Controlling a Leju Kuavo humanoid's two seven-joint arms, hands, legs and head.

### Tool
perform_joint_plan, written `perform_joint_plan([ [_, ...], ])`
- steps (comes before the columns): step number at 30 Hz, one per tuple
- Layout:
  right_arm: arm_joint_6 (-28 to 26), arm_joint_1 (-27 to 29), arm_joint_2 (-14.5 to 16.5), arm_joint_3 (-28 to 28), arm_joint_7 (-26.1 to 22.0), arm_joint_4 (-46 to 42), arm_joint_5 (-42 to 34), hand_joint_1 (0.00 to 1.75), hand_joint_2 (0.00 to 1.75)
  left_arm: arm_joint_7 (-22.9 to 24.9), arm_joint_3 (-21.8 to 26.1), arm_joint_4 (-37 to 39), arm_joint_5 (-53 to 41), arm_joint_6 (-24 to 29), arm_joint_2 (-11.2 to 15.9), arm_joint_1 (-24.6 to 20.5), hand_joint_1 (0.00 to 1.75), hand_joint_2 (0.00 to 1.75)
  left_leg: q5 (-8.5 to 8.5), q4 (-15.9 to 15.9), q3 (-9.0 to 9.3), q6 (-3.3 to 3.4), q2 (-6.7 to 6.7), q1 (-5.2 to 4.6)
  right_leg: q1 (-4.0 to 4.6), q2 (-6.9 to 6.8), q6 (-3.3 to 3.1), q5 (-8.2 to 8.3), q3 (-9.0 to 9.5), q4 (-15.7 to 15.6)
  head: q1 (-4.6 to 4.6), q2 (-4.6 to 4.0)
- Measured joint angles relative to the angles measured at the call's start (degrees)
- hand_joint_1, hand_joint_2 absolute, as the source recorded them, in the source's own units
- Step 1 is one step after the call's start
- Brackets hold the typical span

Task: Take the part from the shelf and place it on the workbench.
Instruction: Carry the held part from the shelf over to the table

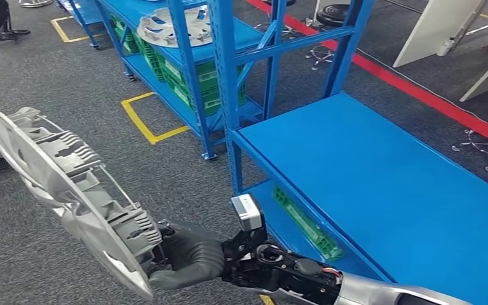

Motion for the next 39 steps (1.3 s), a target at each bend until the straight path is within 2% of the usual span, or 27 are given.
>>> perform_joint_plan([
  [2,-0.13,-0.09,0.0,0.07,0.16,-0.03,0.07,1.73,1.75,0.1,0.0,-0.02,0.04,-0.01,-0.09,-0.1,0.0,1.75,1.65,-5.48,2.83,0.53,0.92,-0.21,0.19,-0.61,0.77,-0.7,-0.01,0.54,-0.02,0.0],
  [5,-0.16,-0.14,0.01,0.14,0.25,-0.09,0.15,1.73,1.75,0.19,0.0,-0.02,0.11,-0.01,-0.13,-0.02,0.0,1.75,1.42,-5.83,3.04,1.93,-0.06,-0.49,0.14,-1.09,1.62,-1.36,0.32,0.77,0.51,0.0],
  [6,-0.17,-0.14,0.01,0.15,0.26,-0.13,0.15,1.73,1.75,0.21,0.0,-0.02,0.12,-0.01,-0.13,0.0,0.0,1.75,1.4,-5.86,3.16,2.32,-0.41,-0.47,-0.04,-0.65,1.9,-2.01,0.14,1.53,0.68,0.0],
  [8,-0.2,-0.14,0.01,0.14,0.25,-0.2,0.15,1.73,1.75,0.26,0.0,-0.01,0.11,-0.01,-0.1,-0.04,0.0,1.75,1.4,-5.97,3.41,3.04,-1.08,-0.44,-0.3,1.02,2.32,-5.0,-2.0,6.58,1.15,0.0],
  [10,-0.21,-0.05,0.0,0.14,0.25,-0.23,0.15,1.73,1.75,0.26,0.0,-0.01,0.11,0.01,-0.06,-0.11,0.0,1.75,1.3,-5.94,3.49,3.42,-1.84,-0.66,-0.3,2.27,2.38,-8.84,-6.19,15.46,1.82,0.0],
  [11,-0.22,0.03,0.0,0.15,0.25,-0.23,0.15,1.73,1.75,0.26,0.0,-0.01,0.11,0.01,-0.03,-0.1,0.0,1.75,1.25,-5.92,3.54,3.51,-2.34,-0.8,-0.28,2.47,2.3,-9.67,-7.91,18.7,2.04,0.0],
  [12,-0.22,0.11,0.0,0.15,0.26,-0.23,0.15,1.73,1.75,0.26,0.0,-0.01,0.12,0.01,-0.02,-0.08,0.0,1.75,1.2,-5.91,3.64,3.57,-2.88,-0.93,-0.26,2.57,2.14,-9.45,-8.78,20.02,2.2,0.0],
  [13,-0.2,0.15,0.0,0.15,0.28,-0.23,0.14,1.73,1.75,0.26,0.0,-0.01,0.15,0.01,-0.02,-0.06,0.0,1.75,1.15,-5.9,3.79,3.6,-3.47,-1.02,-0.22,2.68,1.88,-8.02,-8.48,18.82,2.3,0.0],
  [14,-0.15,0.13,0.0,0.15,0.3,-0.23,0.1,1.73,1.75,0.25,0.0,-0.02,0.27,0.01,-0.04,-0.05,0.0,1.75,1.1,-5.9,3.99,3.6,-4.12,-1.07,-0.14,3.07,1.5,-5.54,-7.06,15.19,2.42,0.0],
  [15,-0.08,0.05,0.0,0.15,0.33,-0.23,0.01,1.73,1.75,0.19,0.0,-0.02,0.47,0.01,-0.1,-0.03,0.0,1.75,1.06,-5.92,4.13,3.56,-4.7,-1.05,-0.04,4.14,1.06,-3.14,-5.25,10.66,2.54,0.0],
  [16,0.01,-0.05,0.0,0.16,0.36,-0.23,-0.12,1.73,1.75,0.08,0.0,-0.02,0.74,0.06,-0.16,-0.03,0.0,1.75,1.03,-5.9,4.16,3.45,-5.33,-1.05,0.05,5.18,0.68,-1.26,-3.49,6.42,2.54,0.0],
  [17,0.1,-0.18,0.0,0.17,0.4,-0.22,-0.29,1.73,1.75,-0.08,0.0,-0.02,1.04,0.14,-0.24,0.01,0.0,1.75,1.06,-5.89,4.06,3.27,-5.86,-0.97,0.17,6.07,0.41,-0.19,-2.18,3.28,2.6,0.0],
  [18,0.18,-0.3,0.0,0.19,0.46,-0.22,-0.46,1.73,1.75,-0.26,0.0,-0.01,1.3,0.22,-0.3,0.11,0.0,1.75,1.14,-5.91,3.85,3.05,-6.29,-0.86,0.27,6.59,0.27,-0.07,-1.52,1.92,2.66,0.0],
  [20,0.38,-0.57,0.03,0.29,0.6,-0.2,-0.79,1.73,1.75,-0.63,0.01,0.0,1.91,0.37,-0.26,0.62,0.0,1.75,1.4,-6.08,3.5,2.35,-7.06,-0.72,0.23,5.82,0.13,-0.05,-0.91,1.17,2.84,0.0],
  [22,0.9,-0.86,0.16,0.44,0.53,-0.08,-0.97,1.73,1.75,-0.89,0.02,0.01,2.57,0.41,-0.19,1.22,0.0,1.75,0.77,-5.22,3.0,1.83,-5.67,-0.83,-0.09,4.71,-0.16,0.48,-0.34,0.24,2.59,0.0],
  [24,1.77,-1.1,0.37,0.5,0.18,0.17,-0.9,1.73,1.75,-1.06,0.03,0.01,3.1,0.43,-0.18,1.46,0.0,1.75,-2.27,0.32,0.18,1.48,-3.06,-0.93,-0.19,3.25,-0.42,0.77,-0.09,-0.42,1.82,0.0],
  [26,2.28,-1.18,0.5,0.6,-0.04,0.49,-0.63,1.73,1.75,-1.25,0.04,0.01,3.46,0.43,-0.16,1.58,0.0,1.75,-5.71,8.65,-4.29,1.01,-2.14,-0.77,-0.13,1.61,-0.57,0.7,-0.18,-0.45,1.04,0.0],
  [27,2.31,-1.17,0.52,0.71,-0.04,0.68,-0.52,1.73,1.75,-1.32,0.04,0.02,3.53,0.43,-0.14,1.72,0.0,1.75,-6.24,11.11,-5.68,0.78,-2.05,-0.62,-0.13,0.85,-0.58,0.65,-0.21,-0.44,0.76,0.0],
  [28,2.27,-1.19,0.53,0.84,-0.01,0.88,-0.44,1.73,1.75,-1.38,0.04,0.02,3.57,0.44,-0.1,1.9,0.0,1.75,-5.76,11.53,-6.02,0.55,-1.92,-0.44,-0.15,0.15,-0.52,0.57,-0.25,-0.39,0.51,0.0],
  [29,2.2,-1.23,0.55,0.97,0.01,1.04,-0.42,1.73,1.75,-1.42,0.04,0.03,3.52,0.45,-0.03,2.07,0.0,1.75,-4.14,9.05,-4.79,0.33,-1.59,-0.24,-0.21,-0.51,-0.38,0.44,-0.26,-0.28,0.29,0.0],
  [31,2.04,-1.41,0.62,1.13,0.04,1.23,-0.42,1.73,1.75,-1.5,0.05,0.03,3.32,0.46,0.08,2.2,0.0,1.75,-0.37,0.4,-0.13,-0.02,0.26,0.02,-0.26,-1.75,0.22,-0.05,-0.26,0.24,-0.02,0.0],
  [32,1.96,-1.53,0.66,1.16,0.05,1.25,-0.42,1.73,1.75,-1.52,0.05,0.02,3.2,0.46,0.05,2.14,0.0,1.75,0.93,-3.27,1.8,0.04,1.27,0.03,-0.2,-2.24,0.63,-0.39,-0.28,0.59,-0.14,0.0],
  [33,1.9,-1.64,0.68,1.19,0.07,1.26,-0.42,1.73,1.75,-1.54,0.06,0.02,3.12,0.45,0.01,2.02,0.0,1.75,1.3,-5.0,2.76,0.38,1.87,-0.05,-0.09,-2.6,1.04,-0.73,-0.34,0.83,-0.19,0.0],
  [34,1.86,-1.73,0.69,1.23,0.08,1.26,-0.42,1.73,1.75,-1.55,0.07,0.01,3.07,0.45,-0.04,1.92,0.0,1.75,1.11,-5.25,2.9,0.89,1.96,-0.18,0.08,-2.93,1.41,-1.03,-0.27,0.95,-0.08,0.0],
  [36,1.78,-1.81,0.72,1.39,0.15,1.25,-0.38,1.73,1.75,-1.52,0.08,0.01,3.02,0.45,0.01,1.86,0.0,1.75,0.95,-5.09,2.97,1.91,0.81,-0.28,0.0,-3.71,2.0,-1.52,0.07,0.93,0.32,0.0],
  [37,1.74,-1.82,0.75,1.45,0.21,1.23,-0.33,1.73,1.75,-1.5,0.09,0.01,3.01,0.45,0.03,1.89,0.0,1.75,0.93,-5.13,3.07,2.29,0.28,-0.25,-0.16,-3.43,2.29,-1.97,0.28,1.21,0.56,0.0],
  [39,1.67,-1.82,0.8,1.51,0.28,1.2,-0.12,1.73,1.75,-1.44,0.09,0.01,3.08,0.47,0.05,1.9,0.0,1.75,1.02,-5.22,3.22,2.89,-0.74,-0.17,-0.55,-1.0,2.73,-4.6,-1.0,4.83,1.02,0.0],
])
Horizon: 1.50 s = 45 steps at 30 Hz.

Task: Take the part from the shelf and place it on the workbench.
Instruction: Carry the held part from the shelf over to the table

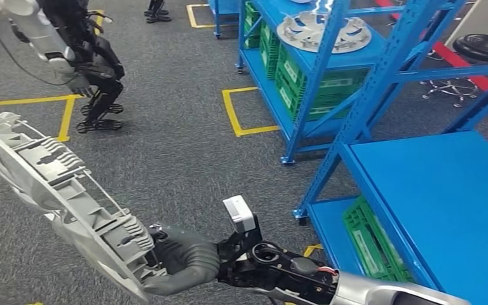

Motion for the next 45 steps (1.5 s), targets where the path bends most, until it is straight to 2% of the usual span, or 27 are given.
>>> perform_joint_plan([
  [2,0.01,0.08,0.01,0.02,0.06,-0.01,0.19,1.73,1.75,-0.01,0.0,0.0,0.08,0.04,0.04,-0.04,0.0,1.75,-0.01,0.0,0.02,0.37,-1.06,-0.15,-0.05,2.74,0.11,-4.35,-3.84,8.5,0.78,0.0],
  [3,0.01,0.18,0.01,0.03,0.09,0.0,0.25,1.73,1.75,-0.02,0.0,0.0,0.1,0.05,0.05,-0.04,0.0,1.75,-0.02,0.0,0.03,0.51,-1.72,-0.3,0.04,3.21,0.01,-5.78,-5.84,12.53,1.09,0.0],
  [4,0.01,0.28,0.01,0.04,0.11,0.01,0.26,1.73,1.75,-0.03,0.0,0.0,0.1,0.07,0.07,-0.02,0.0,1.75,-0.05,0.01,0.08,0.6,-2.45,-0.48,0.15,3.46,-0.19,-6.17,-7.21,14.97,1.35,0.0],
  [5,0.01,0.36,0.01,0.05,0.14,0.01,0.29,1.73,1.75,-0.03,0.0,0.0,0.11,0.07,0.06,0.0,0.0,1.75,-0.08,0.02,0.17,0.65,-3.25,-0.64,0.29,3.62,-0.53,-5.17,-7.4,14.77,1.5,0.0],
  [7,0.02,0.4,0.01,0.06,0.16,0.01,0.36,1.73,1.75,-0.03,0.0,0.0,0.12,0.07,0.03,0.01,0.0,1.75,-0.11,0.02,0.42,0.69,-4.94,-0.84,0.75,4.65,-1.59,-0.39,-4.8,7.85,1.74,0.0],
  [9,0.05,0.36,0.01,0.06,0.16,0.0,0.45,1.73,1.75,-0.03,0.0,0.0,0.13,0.07,-0.06,-0.09,0.0,1.75,-0.12,0.02,0.45,0.63,-6.35,-0.93,1.02,7.14,-2.67,3.22,-1.57,-0.01,1.74,0.0],
  [11,0.09,0.35,0.01,0.06,0.17,0.01,0.5,1.73,1.75,-0.03,0.0,0.0,0.14,0.07,-0.14,-0.06,0.0,1.75,-0.02,-0.02,0.19,0.26,-7.55,-0.68,1.2,8.28,-3.11,3.8,-0.46,-2.72,1.79,0.0],
  [13,0.11,0.31,0.02,0.06,0.19,0.0,0.52,1.73,1.75,-0.03,0.0,0.01,0.15,0.07,-0.12,0.18,0.0,1.75,0.23,-0.31,0.02,-0.41,-8.67,-0.4,1.36,7.33,-3.19,3.91,0.1,-3.15,2.07,0.0],
  [15,0.11,0.19,0.08,0.09,0.19,-0.01,0.55,1.73,1.75,-0.04,0.0,0.03,0.18,0.08,-0.07,0.36,0.0,1.75,-0.79,1.1,-0.67,-0.95,-6.95,-0.67,1.02,5.99,-3.37,4.51,0.87,-4.28,1.83,0.0],
  [17,0.12,0.07,0.11,0.13,0.15,-0.01,0.63,1.73,1.75,-0.05,0.0,0.04,0.24,0.09,-0.04,0.2,0.0,1.75,-4.14,6.8,-3.25,-1.41,-3.12,-0.89,0.8,4.44,-3.52,5.05,1.12,-5.25,0.93,0.0],
  [18,0.13,0.07,0.11,0.14,0.16,-0.01,0.67,1.73,1.75,-0.05,0.0,0.04,0.26,0.11,-0.04,0.08,0.0,1.75,-6.1,10.74,-5.13,-1.67,-1.85,-0.85,0.88,3.74,-3.63,5.06,1.08,-5.33,0.53,0.0],
  [20,0.12,0.18,0.11,0.2,0.27,0.03,0.72,1.73,1.75,-0.04,0.0,0.04,0.33,0.15,-0.03,0.01,0.0,1.75,-8.08,16.55,-8.03,-2.16,-1.04,-0.57,0.93,2.16,-3.66,4.94,1.02,-5.27,-0.02,0.0],
  [21,0.13,0.23,0.11,0.27,0.34,0.04,0.74,1.73,1.75,-0.04,0.0,0.04,0.38,0.18,-0.02,0.05,0.0,1.75,-7.59,16.83,-8.23,-2.4,-0.93,-0.39,0.9,1.4,-3.62,4.83,1.01,-5.21,-0.28,0.0],
  [23,0.14,0.28,0.11,0.39,0.38,0.04,0.76,1.73,1.75,-0.03,0.0,0.04,0.48,0.28,0.05,0.13,0.0,1.75,-3.99,11.0,-5.35,-2.82,-0.31,-0.01,0.77,-0.01,-3.29,4.46,1.05,-4.88,-0.75,0.0],
  [25,0.19,0.26,0.11,0.43,0.38,0.03,0.84,1.73,1.75,-0.03,0.0,0.04,0.5,0.39,0.04,0.1,0.0,1.75,-0.94,3.02,-1.38,-2.85,1.59,0.05,0.82,-1.12,-2.67,3.86,1.03,-4.28,-1.06,0.0],
  [27,0.27,0.22,0.13,0.45,0.42,0.01,0.97,1.73,1.75,-0.03,0.0,0.04,0.51,0.44,-0.02,0.06,0.0,1.75,-0.27,0.07,-0.01,-2.05,2.48,-0.16,1.14,-1.84,-2.07,3.32,1.03,-3.74,-0.95,0.0],
  [29,0.35,0.19,0.14,0.5,0.46,-0.01,1.08,1.73,1.75,-0.03,0.0,0.04,0.52,0.47,-0.02,0.16,0.0,1.75,-0.31,0.26,-0.09,-0.97,1.41,-0.35,1.18,-2.49,-1.63,2.99,1.26,-3.57,-0.47,0.0],
  [30,0.36,0.17,0.16,0.51,0.48,-0.02,1.11,1.73,1.75,-0.04,0.0,0.04,0.52,0.49,-0.04,0.23,0.0,1.75,-0.33,0.24,-0.04,-0.59,0.9,-0.33,1.02,-2.11,-1.34,2.62,1.25,-3.3,-0.26,0.0],
  [32,0.33,0.14,0.19,0.5,0.48,-0.03,1.21,1.73,1.75,-0.05,0.0,0.04,0.51,0.5,-0.03,0.23,0.0,1.75,-0.24,0.14,0.1,0.12,-0.12,-0.19,0.62,0.23,-0.77,0.23,-0.06,0.03,0.09,0.0],
  [33,0.32,0.16,0.19,0.49,0.47,-0.03,1.25,1.73,1.75,-0.05,0.01,0.04,0.5,0.5,-0.03,0.17,0.0,1.75,-0.22,0.12,0.12,0.38,-0.61,-0.16,0.48,1.78,-0.56,-1.7,-1.55,3.43,0.42,0.0],
  [35,0.31,0.38,0.18,0.48,0.46,-0.02,1.31,1.73,1.75,-0.05,0.01,0.04,0.42,0.5,-0.01,0.02,0.0,1.75,-0.17,0.13,0.08,0.69,-1.78,-0.3,0.43,3.12,-0.45,-5.04,-5.15,11.38,1.07,0.0],
  [37,0.3,0.67,0.18,0.49,0.47,-0.01,1.33,1.73,1.75,-0.05,0.01,0.04,0.3,0.5,-0.01,0.0,0.0,1.75,-0.15,0.15,0.16,0.78,-3.31,-0.48,0.41,3.52,-0.66,-4.91,-6.75,14.31,1.44,0.0],
  [38,0.3,0.77,0.18,0.49,0.47,-0.02,1.34,1.73,1.75,-0.05,0.0,0.04,0.25,0.5,0.0,0.01,0.0,1.75,-0.15,0.16,0.27,0.78,-4.22,-0.54,0.42,3.81,-0.94,-3.11,-6.03,12.3,1.62,0.0],
  [39,0.3,0.78,0.18,0.49,0.46,-0.02,1.34,1.73,1.75,-0.05,0.0,0.04,0.22,0.5,-0.01,0.01,0.0,1.75,-0.16,0.16,0.39,0.77,-5.05,-0.57,0.44,4.53,-1.31,-0.6,-4.37,8.28,1.79,0.0],
  [41,0.3,0.77,0.18,0.48,0.45,-0.03,1.34,1.73,1.75,-0.05,0.0,0.04,0.17,0.5,-0.09,-0.07,0.0,1.75,-0.08,0.17,0.4,0.6,-6.52,-0.47,0.42,7.66,-2.04,3.05,-1.15,0.51,1.85,0.0],
  [43,0.3,0.75,0.18,0.48,0.43,-0.03,1.34,1.73,1.75,-0.05,0.0,0.04,0.16,0.5,-0.16,-0.13,0.0,1.75,0.21,0.15,-0.1,0.07,-7.69,-0.11,0.56,9.63,-2.37,3.65,0.05,-2.29,1.96,0.0],
  [45,0.28,0.71,0.23,0.48,0.43,-0.05,1.35,1.73,1.75,-0.05,0.0,0.08,0.16,0.5,-0.09,0.02,0.0,1.75,0.69,-0.12,-0.64,-0.79,-8.8,0.1,0.52,8.37,-2.52,3.81,0.56,-3.21,2.29,0.0],
])
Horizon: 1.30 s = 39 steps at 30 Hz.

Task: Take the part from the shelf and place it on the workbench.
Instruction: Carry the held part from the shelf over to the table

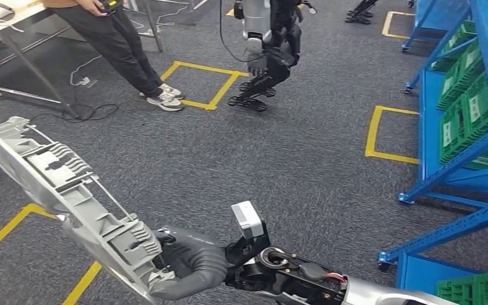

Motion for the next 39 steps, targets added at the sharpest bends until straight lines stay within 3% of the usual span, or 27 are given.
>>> perform_joint_plan([
  [1,-0.01,0.0,0.04,0.0,0.01,-0.01,0.01,1.73,1.75,0.01,0.0,0.03,-0.01,-0.01,-0.02,0.12,0.0,1.75,-0.08,0.14,-0.25,-0.34,0.62,-0.09,-0.15,-0.9,-0.08,0.24,0.35,-0.64,-0.03,0.0],
  [2,0.0,-0.02,0.09,-0.01,-0.04,-0.03,0.01,1.73,1.75,0.01,0.0,0.05,-0.01,-0.02,-0.01,0.12,0.0,1.75,-0.79,1.14,-0.87,-0.6,2.05,-0.23,-0.35,-1.84,-0.22,0.53,0.55,-1.3,-0.42,0.0],
  [4,0.02,0.0,0.13,-0.04,-0.17,-0.05,0.01,1.73,1.75,0.02,0.0,0.07,-0.01,-0.04,-0.08,-0.11,0.0,1.75,-3.89,6.47,-3.52,-0.9,5.94,-0.35,-0.37,-3.57,-0.4,0.94,0.7,-1.97,-1.4,0.0],
  [6,0.02,0.1,0.12,-0.03,-0.18,-0.02,0.05,1.73,1.75,0.02,0.0,0.07,-0.01,-0.04,-0.07,-0.32,0.0,1.75,-6.89,13.76,-7.06,-1.34,7.52,-0.23,-0.25,-5.5,-0.49,0.95,0.49,-1.91,-2.19,0.0],
  [7,0.02,0.17,0.12,-0.02,-0.14,0.01,0.08,1.73,1.75,0.02,0.0,0.07,-0.01,-0.04,-0.05,-0.3,0.0,1.75,-7.16,15.48,-7.81,-1.55,7.74,-0.17,-0.23,-6.43,-0.48,0.92,0.38,-1.85,-2.49,0.0],
  [8,0.03,0.22,0.12,0.01,-0.1,0.03,0.11,1.73,1.75,0.02,0.0,0.07,-0.01,-0.04,-0.03,-0.24,0.0,1.75,-6.58,15.4,-7.62,-1.74,7.89,-0.11,-0.22,-7.28,-0.45,0.89,0.28,-1.77,-2.77,0.0],
  [9,0.03,0.24,0.13,0.01,-0.09,0.04,0.12,1.73,1.75,0.02,0.0,0.07,-0.01,-0.04,0.03,-0.18,0.0,1.75,-5.04,12.68,-6.0,-1.85,8.16,-0.03,-0.23,-8.02,-0.35,0.82,0.22,-1.67,-3.0,0.0],
  [12,0.02,0.11,0.13,-0.01,-0.09,0.03,0.12,1.73,1.75,0.02,0.0,0.07,-0.03,-0.05,0.18,-0.32,0.0,1.75,-1.01,1.63,0.38,-1.49,10.54,-0.16,0.0,-9.74,0.45,0.31,0.14,-1.14,-3.3,0.0],
  [14,0.04,0.01,0.13,0.01,-0.09,0.02,0.12,1.73,1.75,0.02,0.0,0.08,-0.07,-0.08,0.17,-0.39,0.0,1.75,-0.84,-0.25,1.25,-0.57,10.81,-0.46,0.28,-10.47,1.07,-0.01,0.3,-0.92,-3.0,0.0],
  [16,0.08,-0.03,0.13,0.02,-0.09,0.01,0.11,1.73,1.75,0.05,0.0,0.08,-0.09,-0.09,0.22,-0.28,0.0,1.75,-0.78,-0.28,1.16,0.27,9.83,-0.5,0.15,-11.07,1.53,-0.15,0.57,-0.88,-2.7,0.0],
  [18,0.06,-0.05,0.13,0.02,-0.09,-0.04,0.12,1.73,1.75,0.13,-0.01,0.08,-0.1,-0.1,0.21,-0.22,0.0,1.75,-0.61,-0.39,1.18,0.89,9.01,-0.37,-0.17,-9.55,2.1,-1.43,0.01,0.52,-2.6,0.0],
  [20,0.06,-0.04,0.11,0.01,-0.08,-0.08,0.13,1.73,1.75,0.18,-0.01,0.09,-0.13,-0.14,0.22,-0.31,0.0,1.75,-0.44,-0.45,1.13,1.34,8.1,-0.28,-0.31,-6.52,2.46,-5.34,-2.7,6.97,-1.98,0.0],
  [21,0.08,-0.02,0.11,0.0,-0.08,-0.09,0.13,1.73,1.75,0.19,-0.01,0.09,-0.15,-0.16,0.23,-0.38,0.0,1.75,-0.39,-0.44,1.08,1.5,7.77,-0.29,-0.3,-5.64,2.5,-7.06,-4.02,10.15,-1.67,0.0],
  [22,0.08,-0.01,0.1,0.0,-0.07,-0.09,0.14,1.73,1.75,0.19,0.0,0.09,-0.16,-0.19,0.23,-0.44,0.0,1.75,-0.35,-0.43,1.03,1.62,7.51,-0.32,-0.28,-5.24,2.53,-8.32,-5.09,12.68,-1.41,0.0],
  [26,0.08,0.02,0.1,0.01,-0.03,-0.09,0.14,1.73,1.75,0.19,0.0,0.09,-0.16,-0.22,0.22,-0.47,0.0,1.75,-0.34,-0.41,0.98,1.67,7.08,-0.43,-0.28,-5.03,2.53,-9.45,-6.5,15.82,-1.18,0.0],
  [28,0.08,0.05,0.07,0.02,0.0,-0.08,0.13,1.73,1.75,0.27,-0.01,0.09,-0.16,-0.31,0.22,-0.43,0.0,1.75,-0.32,-0.36,1.13,1.7,4.81,-0.65,-0.23,-3.96,1.8,-5.67,-4.96,11.91,-0.67,0.0],
  [30,0.09,0.04,0.04,0.02,0.02,-0.07,0.13,1.73,1.75,0.37,-0.02,0.09,-0.17,-0.37,0.16,-0.44,0.0,1.75,-0.24,-0.32,1.18,1.52,2.31,-0.77,-0.23,-0.95,0.74,-0.69,-1.36,3.42,-0.34,0.0],
  [32,0.1,0.01,0.04,0.02,0.01,-0.07,0.12,1.73,1.75,0.46,-0.02,0.09,-0.18,-0.38,0.11,-0.53,0.0,1.75,0.02,-0.27,0.64,0.95,1.2,-0.55,-0.12,0.57,0.37,-0.32,-0.01,0.44,-0.22,0.0],
  [34,0.09,-0.01,0.06,0.02,0.01,-0.08,0.11,1.73,1.75,0.56,-0.02,0.13,-0.18,-0.38,0.3,-0.36,0.0,1.75,0.46,-0.45,0.05,0.13,0.13,-0.38,-0.18,-0.68,0.23,-0.3,0.38,-0.33,-0.01,0.0],
  [35,0.09,-0.02,0.08,0.02,0.02,-0.08,0.11,1.73,1.75,0.58,-0.02,0.16,-0.18,-0.37,0.42,-0.21,0.0,1.75,0.5,-0.46,-0.1,-0.12,0.14,-0.4,-0.38,-1.28,0.15,-0.1,0.54,-0.67,0.02,0.0],
  [37,0.08,-0.05,0.11,0.01,-0.03,-0.1,0.11,1.73,1.75,0.62,-0.02,0.22,-0.21,-0.35,0.4,-0.22,0.0,1.75,-1.32,2.37,-1.59,-0.63,3.32,-0.64,-0.72,-2.88,-0.17,0.4,0.72,-1.47,-0.9,0.0],
  [39,0.03,-0.01,0.12,-0.02,-0.11,-0.11,0.11,1.73,1.75,0.63,-0.02,0.2,-0.27,-0.39,0.17,-0.51,0.0,1.75,-5.28,9.92,-5.24,-1.11,6.94,-0.64,-0.48,-4.64,-0.49,0.52,0.65,-1.68,-2.0,0.0],
])
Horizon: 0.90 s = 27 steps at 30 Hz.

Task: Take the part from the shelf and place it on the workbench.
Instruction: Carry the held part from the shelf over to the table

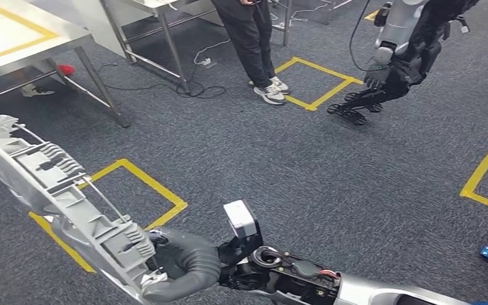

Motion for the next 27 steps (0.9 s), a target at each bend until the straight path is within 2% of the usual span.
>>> perform_joint_plan([
  [1,-0.03,0.05,-0.01,0.01,0.01,0.02,0.0,1.73,1.75,0.01,0.0,0.0,-0.02,0.0,0.01,-0.09,0.0,1.75,-1.59,3.85,-1.86,-0.19,0.47,0.12,0.09,-0.88,-0.07,-0.03,-0.08,0.01,-0.29,0.0],
  [2,-0.06,0.13,-0.01,0.02,0.04,0.04,0.0,1.73,1.75,0.02,-0.01,0.0,-0.04,-0.02,-0.01,-0.1,0.0,1.75,-2.4,6.56,-3.13,-0.37,0.73,0.22,0.14,-1.78,-0.09,-0.05,-0.13,0.02,-0.56,0.0],
  [3,-0.08,0.19,-0.02,0.03,0.07,0.05,0.0,1.73,1.75,0.05,-0.01,0.0,-0.05,-0.02,-0.02,-0.06,0.0,1.75,-2.14,7.11,-3.28,-0.5,0.9,0.31,0.15,-2.56,-0.07,-0.09,-0.17,0.03,-0.81,0.0],
  [5,-0.08,0.26,-0.02,0.03,0.07,0.06,0.0,1.73,1.75,0.1,-0.02,0.0,-0.1,-0.02,0.03,0.04,0.0,1.75,0.96,1.6,-0.03,-0.61,1.76,0.44,0.14,-3.95,0.13,-0.23,-0.09,0.08,-1.26,0.0],
  [7,-0.09,0.22,-0.02,0.02,0.03,0.05,-0.01,1.73,1.75,0.1,-0.02,0.0,-0.16,-0.02,0.15,-0.07,0.0,1.75,3.71,-6.96,4.71,-0.22,4.32,0.3,0.38,-5.07,0.69,-0.59,0.11,0.3,-1.43,0.0],
  [9,-0.09,0.2,-0.02,0.02,0.01,0.04,-0.02,1.73,1.75,0.09,-0.01,0.0,-0.19,-0.02,0.2,-0.2,0.0,1.75,4.26,-10.5,6.62,0.58,5.65,-0.05,0.72,-5.97,1.32,-0.94,0.3,0.51,-1.2,0.0],
  [11,-0.09,0.2,-0.02,0.03,-0.01,0.03,-0.02,1.73,1.75,0.1,0.0,0.0,-0.2,-0.02,0.2,-0.11,0.0,1.75,4.23,-10.31,6.53,1.39,4.45,-0.15,0.76,-6.87,1.86,-1.2,0.61,0.52,-0.94,0.0],
  [12,-0.09,0.19,-0.02,0.04,-0.02,0.02,-0.02,1.73,1.75,0.12,-0.01,0.0,-0.19,-0.02,0.2,-0.02,0.0,1.75,4.26,-10.35,6.55,1.7,3.85,-0.06,0.64,-6.53,2.16,-1.69,0.56,0.86,-0.82,0.0],
  [14,-0.09,0.17,-0.02,0.03,-0.09,-0.01,-0.03,1.73,1.75,0.15,-0.02,0.0,-0.19,-0.02,0.21,0.07,0.0,1.75,4.38,-10.46,6.63,2.36,2.67,0.19,0.32,-3.99,2.65,-4.26,-0.83,4.44,-0.33,0.0],
  [15,-0.09,0.21,-0.03,0.02,-0.11,-0.01,-0.04,1.73,1.75,0.15,-0.02,0.0,-0.19,-0.02,0.21,0.04,0.0,1.75,4.42,-10.46,6.62,2.58,2.05,0.2,0.2,-2.2,2.83,-6.35,-2.6,8.42,0.08,0.0],
  [16,-0.09,0.28,-0.05,0.02,-0.14,0.0,-0.05,1.73,1.75,0.15,-0.02,0.0,-0.19,-0.02,0.21,-0.02,0.0,1.75,4.43,-10.45,6.62,2.77,1.37,0.14,0.19,-1.05,2.91,-8.31,-4.62,12.98,0.51,0.0],
  [17,-0.09,0.38,-0.09,0.03,-0.14,0.01,-0.06,1.73,1.75,0.15,-0.02,0.0,-0.2,-0.03,0.22,-0.06,0.0,1.75,4.43,-10.44,6.63,2.88,0.59,0.04,0.2,-0.46,2.92,-9.55,-6.48,16.86,0.87,0.0],
  [18,-0.1,0.46,-0.12,0.03,-0.14,0.01,-0.07,1.73,1.75,0.15,-0.02,0.0,-0.2,-0.03,0.22,-0.07,0.0,1.75,4.42,-10.43,6.67,2.94,-0.27,-0.07,0.22,-0.2,2.84,-9.73,-7.67,19.06,1.12,0.0],
  [19,-0.1,0.5,-0.15,0.04,-0.14,0.02,-0.07,1.73,1.75,0.15,-0.02,0.0,-0.2,-0.04,0.22,-0.04,0.0,1.75,4.41,-10.42,6.76,2.96,-1.12,-0.15,0.24,-0.08,2.65,-8.6,-7.69,18.59,1.33,0.0],
  [20,-0.1,0.51,-0.16,0.04,-0.14,0.02,-0.08,1.73,1.75,0.15,-0.02,0.0,-0.2,-0.04,0.22,-0.02,0.0,1.75,4.39,-10.41,6.89,2.96,-1.98,-0.21,0.26,0.15,2.37,-6.53,-6.73,15.94,1.49,0.0],
  [21,-0.09,0.48,-0.17,0.04,-0.15,0.02,-0.09,1.73,1.75,0.15,-0.02,0.0,-0.2,-0.04,0.21,-0.01,0.0,1.75,4.37,-10.41,7.03,2.95,-2.79,-0.26,0.31,0.75,2.01,-3.98,-5.15,11.93,1.67,0.0],
  [23,-0.03,0.41,-0.19,0.04,-0.16,0.01,-0.13,1.73,1.75,0.16,-0.02,0.0,-0.18,-0.03,0.04,-0.1,0.0,1.75,4.42,-10.37,6.99,2.75,-4.24,-0.27,0.33,3.35,1.23,-0.59,-2.32,4.84,1.61,0.0],
  [24,0.01,0.38,-0.2,0.04,-0.16,0.01,-0.15,1.73,1.75,0.17,-0.02,0.0,-0.14,-0.03,-0.03,-0.14,0.0,1.75,4.5,-10.35,6.79,2.54,-4.81,-0.13,0.41,4.3,0.95,0.03,-1.53,3.0,1.62,0.0],
  [25,0.05,0.35,-0.21,0.04,-0.15,0.0,-0.18,1.73,1.75,0.18,-0.02,0.0,-0.09,-0.02,-0.1,-0.07,0.0,1.75,4.68,-10.38,6.49,2.2,-5.41,0.07,0.49,4.66,0.75,-0.03,-1.16,2.32,1.7,0.0],
  [27,0.07,0.31,-0.16,0.05,-0.13,-0.01,-0.28,1.73,1.75,0.19,-0.02,0.03,0.03,-0.01,0.03,0.27,0.0,1.75,5.01,-10.58,6.06,1.41,-6.19,0.24,0.38,3.21,0.52,0.02,-0.47,1.25,2.1,0.0],
])
